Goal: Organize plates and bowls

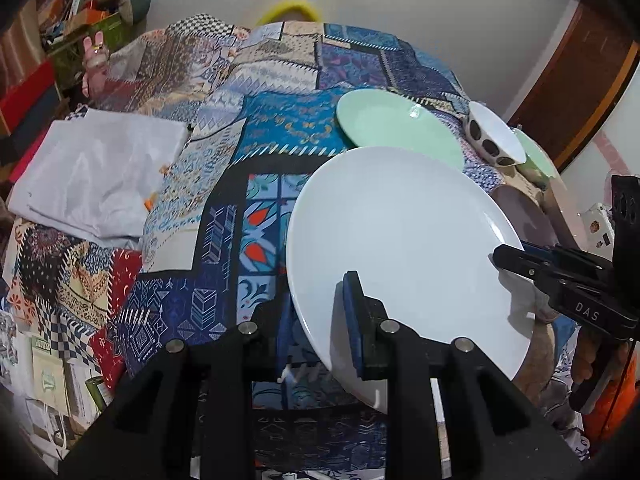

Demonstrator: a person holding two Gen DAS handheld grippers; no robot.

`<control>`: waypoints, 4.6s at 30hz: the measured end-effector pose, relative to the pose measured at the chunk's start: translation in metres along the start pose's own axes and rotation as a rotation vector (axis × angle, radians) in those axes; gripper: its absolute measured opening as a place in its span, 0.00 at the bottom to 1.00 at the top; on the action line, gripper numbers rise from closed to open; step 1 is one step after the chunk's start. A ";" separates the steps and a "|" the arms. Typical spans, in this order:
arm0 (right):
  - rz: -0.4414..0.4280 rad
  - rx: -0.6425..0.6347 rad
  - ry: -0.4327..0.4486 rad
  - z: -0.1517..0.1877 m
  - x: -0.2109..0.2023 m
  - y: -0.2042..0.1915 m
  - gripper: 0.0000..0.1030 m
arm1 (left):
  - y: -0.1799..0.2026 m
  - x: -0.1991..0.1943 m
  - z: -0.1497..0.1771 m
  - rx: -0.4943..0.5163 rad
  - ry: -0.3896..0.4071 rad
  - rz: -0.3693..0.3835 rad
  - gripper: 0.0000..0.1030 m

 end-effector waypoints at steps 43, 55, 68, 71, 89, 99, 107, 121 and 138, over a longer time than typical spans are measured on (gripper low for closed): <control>0.062 0.176 0.130 0.051 -0.084 0.114 0.23 | 0.165 0.011 -0.021 0.209 -0.023 0.046 0.24; 0.069 0.243 0.117 0.064 -0.082 0.146 0.23 | 0.193 0.039 -0.023 0.253 -0.077 0.050 0.23; 0.066 0.275 0.075 0.072 -0.066 0.160 0.23 | 0.198 0.071 -0.023 0.260 -0.140 0.027 0.23; 0.065 0.278 0.074 0.073 -0.065 0.159 0.23 | 0.197 0.078 -0.022 0.261 -0.154 0.017 0.23; 0.101 0.267 0.070 0.065 -0.063 0.166 0.24 | 0.196 0.092 -0.028 0.249 -0.182 0.025 0.23; 0.192 0.209 0.042 0.066 -0.066 0.168 0.26 | 0.192 0.070 -0.038 0.238 -0.128 0.031 0.23; 0.189 0.181 0.084 0.058 -0.085 0.151 0.30 | 0.181 0.044 -0.039 0.221 -0.047 0.014 0.44; 0.131 0.116 0.167 0.005 -0.092 0.110 0.59 | 0.124 -0.015 -0.093 0.132 0.151 -0.038 0.88; 0.129 0.049 0.116 -0.067 -0.035 0.097 0.67 | 0.049 0.048 -0.147 0.056 0.083 -0.073 0.92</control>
Point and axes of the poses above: each gripper's, at about its wrist camera, not at the fingertips, and x roughly the way its jaws point, y to its right, z to its underside, the point moved 8 cm from there along x, roughly the way its jaws point, and after that the axes turned 13 degrees about -y, right-handed, at the moved point
